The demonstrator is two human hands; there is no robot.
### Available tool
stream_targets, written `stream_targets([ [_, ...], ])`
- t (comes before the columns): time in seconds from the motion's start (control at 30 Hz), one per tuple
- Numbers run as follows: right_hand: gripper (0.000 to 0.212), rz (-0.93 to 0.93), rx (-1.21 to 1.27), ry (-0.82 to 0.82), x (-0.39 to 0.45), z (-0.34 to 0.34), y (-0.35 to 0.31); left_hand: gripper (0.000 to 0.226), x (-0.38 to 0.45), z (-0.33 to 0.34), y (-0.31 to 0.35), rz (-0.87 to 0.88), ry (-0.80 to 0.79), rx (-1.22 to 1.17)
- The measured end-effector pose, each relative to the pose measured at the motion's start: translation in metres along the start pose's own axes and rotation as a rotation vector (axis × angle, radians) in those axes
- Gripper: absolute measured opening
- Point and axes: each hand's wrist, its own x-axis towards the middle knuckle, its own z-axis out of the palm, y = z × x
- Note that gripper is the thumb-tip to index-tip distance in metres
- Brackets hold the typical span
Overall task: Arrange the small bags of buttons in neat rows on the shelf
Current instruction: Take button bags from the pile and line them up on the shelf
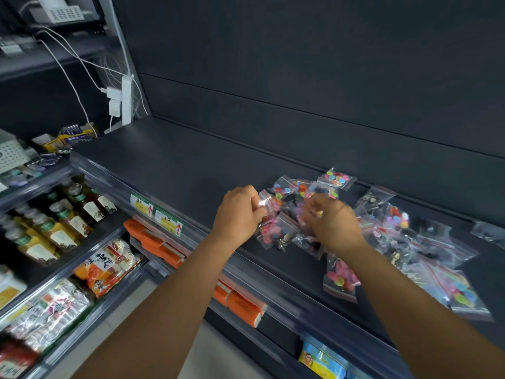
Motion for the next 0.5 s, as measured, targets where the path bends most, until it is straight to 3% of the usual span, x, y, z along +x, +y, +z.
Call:
stream_targets([
  [0.2,0.010,0.038,0.340,0.193,-0.014,-0.016,-0.007,0.032,-0.010,-0.013,0.029,0.021,-0.038,-0.264],
  [0.3,0.018,0.078,0.484,0.243,-0.025,-0.028,-0.009,0.020,-0.019,-0.011,0.043,0.061,-0.071,-0.321],
  [0.43,0.003,0.147,0.597,0.307,-0.047,-0.044,-0.005,0.028,-0.030,-0.003,0.060,0.082,-0.079,-0.352],
  [0.5,0.007,0.184,0.673,0.348,-0.060,-0.052,0.002,0.032,-0.037,0.004,0.073,0.098,-0.117,-0.374],
])
